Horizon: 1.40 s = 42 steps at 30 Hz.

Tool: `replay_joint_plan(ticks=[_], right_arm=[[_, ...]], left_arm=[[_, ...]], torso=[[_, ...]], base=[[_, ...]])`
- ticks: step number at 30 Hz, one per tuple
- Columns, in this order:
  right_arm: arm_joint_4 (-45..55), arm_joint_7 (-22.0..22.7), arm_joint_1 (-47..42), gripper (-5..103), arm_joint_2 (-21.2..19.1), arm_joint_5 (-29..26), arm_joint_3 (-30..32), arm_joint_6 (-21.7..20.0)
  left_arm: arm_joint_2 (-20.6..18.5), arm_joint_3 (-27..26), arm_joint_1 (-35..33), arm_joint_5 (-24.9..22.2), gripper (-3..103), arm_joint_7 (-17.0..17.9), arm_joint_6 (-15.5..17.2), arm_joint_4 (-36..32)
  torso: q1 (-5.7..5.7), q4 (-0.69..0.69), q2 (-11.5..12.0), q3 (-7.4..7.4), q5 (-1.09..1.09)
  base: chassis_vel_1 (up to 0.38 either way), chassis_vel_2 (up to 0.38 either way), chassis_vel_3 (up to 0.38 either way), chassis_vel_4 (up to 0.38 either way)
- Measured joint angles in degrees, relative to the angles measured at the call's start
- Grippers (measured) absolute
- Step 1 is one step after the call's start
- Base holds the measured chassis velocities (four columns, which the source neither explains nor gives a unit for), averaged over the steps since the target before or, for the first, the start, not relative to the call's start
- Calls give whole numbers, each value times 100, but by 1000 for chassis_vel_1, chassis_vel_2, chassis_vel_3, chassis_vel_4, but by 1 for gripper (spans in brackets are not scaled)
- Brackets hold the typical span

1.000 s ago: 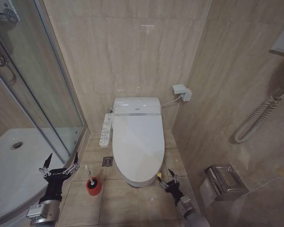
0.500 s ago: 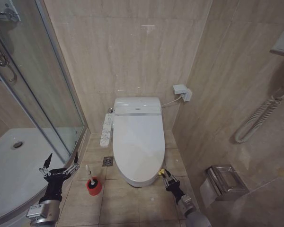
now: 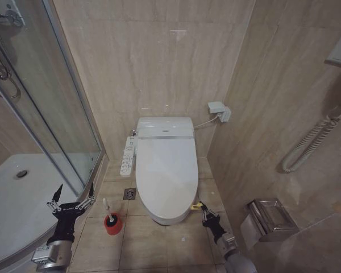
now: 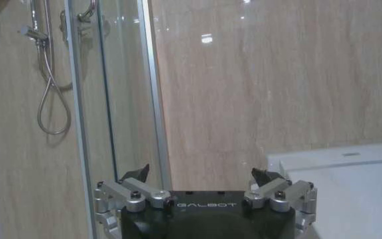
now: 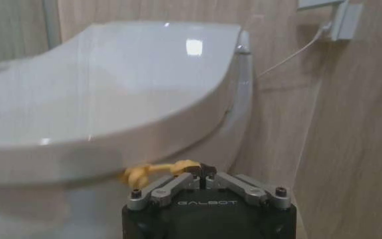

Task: Open the toilet lid, clean the toilet bowl with a toilet brush, close the toilet lid, and flush.

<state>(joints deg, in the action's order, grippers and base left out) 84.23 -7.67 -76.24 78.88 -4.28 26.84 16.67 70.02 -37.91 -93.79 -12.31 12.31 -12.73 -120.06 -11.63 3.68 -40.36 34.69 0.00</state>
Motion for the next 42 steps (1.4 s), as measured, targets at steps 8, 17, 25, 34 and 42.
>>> replay_joint_plan(ticks=[8,17,25,34,42], right_arm=[[803,166,-228,1,135,-315,131,-101],[1709,655,-222,1,218,-726,244,-468],[2542,940,-171,1,100,-794,397,-767],[2738,1127,372,1,-78,-1056,463,-1156],[2296,1194,1114,1,-348,-1368,451,-1273]], left_arm=[[0,0,0,0,100,0,0,0],[0,0,0,0,100,0,0,0],[0,0,0,0,100,0,0,-1],[0,0,0,0,100,0,0,0],[0,0,0,0,100,0,0,0]], torso=[[0,0,0,0,0],[0,-3,0,0,0],[0,-1,0,0,-1],[0,0,0,-1,-1],[0,-2,0,0,-1]], base=[[0,0,0,0],[0,0,0,0],[0,0,0,0],[0,0,0,0],[0,0,0,0]])
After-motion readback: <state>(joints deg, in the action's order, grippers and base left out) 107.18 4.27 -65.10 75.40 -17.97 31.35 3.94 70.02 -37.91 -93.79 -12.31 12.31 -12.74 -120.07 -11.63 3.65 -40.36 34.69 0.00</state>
